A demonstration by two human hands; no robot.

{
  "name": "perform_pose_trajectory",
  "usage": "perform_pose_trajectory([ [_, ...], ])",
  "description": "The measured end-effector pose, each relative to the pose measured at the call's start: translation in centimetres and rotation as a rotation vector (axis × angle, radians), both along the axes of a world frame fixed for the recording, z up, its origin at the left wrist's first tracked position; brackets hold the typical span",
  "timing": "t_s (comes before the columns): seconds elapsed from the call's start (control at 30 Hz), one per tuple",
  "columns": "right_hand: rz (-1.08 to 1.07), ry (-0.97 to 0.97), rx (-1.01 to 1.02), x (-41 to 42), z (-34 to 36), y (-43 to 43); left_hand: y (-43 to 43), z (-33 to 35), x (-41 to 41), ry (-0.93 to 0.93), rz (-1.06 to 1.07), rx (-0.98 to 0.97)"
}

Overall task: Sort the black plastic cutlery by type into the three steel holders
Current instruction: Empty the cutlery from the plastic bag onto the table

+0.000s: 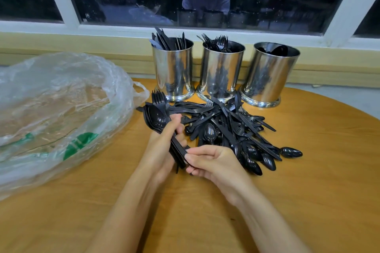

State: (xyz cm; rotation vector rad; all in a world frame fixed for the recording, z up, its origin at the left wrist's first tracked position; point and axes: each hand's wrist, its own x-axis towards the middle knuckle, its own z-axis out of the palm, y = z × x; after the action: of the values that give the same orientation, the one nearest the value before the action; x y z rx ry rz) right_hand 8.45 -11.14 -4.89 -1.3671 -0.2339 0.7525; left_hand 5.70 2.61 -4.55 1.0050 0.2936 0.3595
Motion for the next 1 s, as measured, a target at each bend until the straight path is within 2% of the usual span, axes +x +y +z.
perform_pose_trajectory([
  [0.07,0.008,-0.115,-0.084,0.0,0.2,-0.1,-0.1,0.0,0.1,-0.015,0.008,-0.066],
  [0.13,-0.056,-0.332,-0.223,0.5,0.3,-0.6,0.1,-0.1,0.2,-0.029,0.034,-0.118],
  [0.27,-0.243,-0.689,-0.63,2.1,0.1,-2.7,1.1,0.0,0.1,-0.052,0.107,-0.233],
  [0.37,-0.155,-0.808,-0.887,1.8,0.0,-2.9,1.5,-0.1,0.0,-0.063,0.118,-0.276],
  [0.53,-0.057,-0.939,-1.138,1.1,-0.6,-1.8,1.3,-0.3,0.2,-0.034,0.103,-0.241],
  [0.73,-0.217,-1.035,-1.069,1.6,-0.4,-2.5,1.1,-0.4,0.2,-0.014,0.064,-0.272],
  [0.8,-0.293,-1.017,-0.911,1.7,-0.5,-2.5,0.9,-0.5,0.2,-0.009,0.039,-0.279],
  [0.83,-0.32,-0.944,-0.739,1.8,-0.6,-2.3,0.8,-0.5,0.2,-0.009,0.022,-0.27],
  [0.9,-0.331,-0.635,-0.351,1.6,-0.5,-2.0,0.5,-0.6,0.2,-0.012,-0.007,-0.229],
  [0.97,-0.238,-0.313,-0.107,0.9,0.0,-1.6,0.2,-0.6,0.2,-0.005,-0.011,-0.17],
  [1.0,-0.198,-0.216,-0.037,0.6,0.2,-1.4,0.0,-0.5,0.2,0.004,-0.005,-0.138],
])
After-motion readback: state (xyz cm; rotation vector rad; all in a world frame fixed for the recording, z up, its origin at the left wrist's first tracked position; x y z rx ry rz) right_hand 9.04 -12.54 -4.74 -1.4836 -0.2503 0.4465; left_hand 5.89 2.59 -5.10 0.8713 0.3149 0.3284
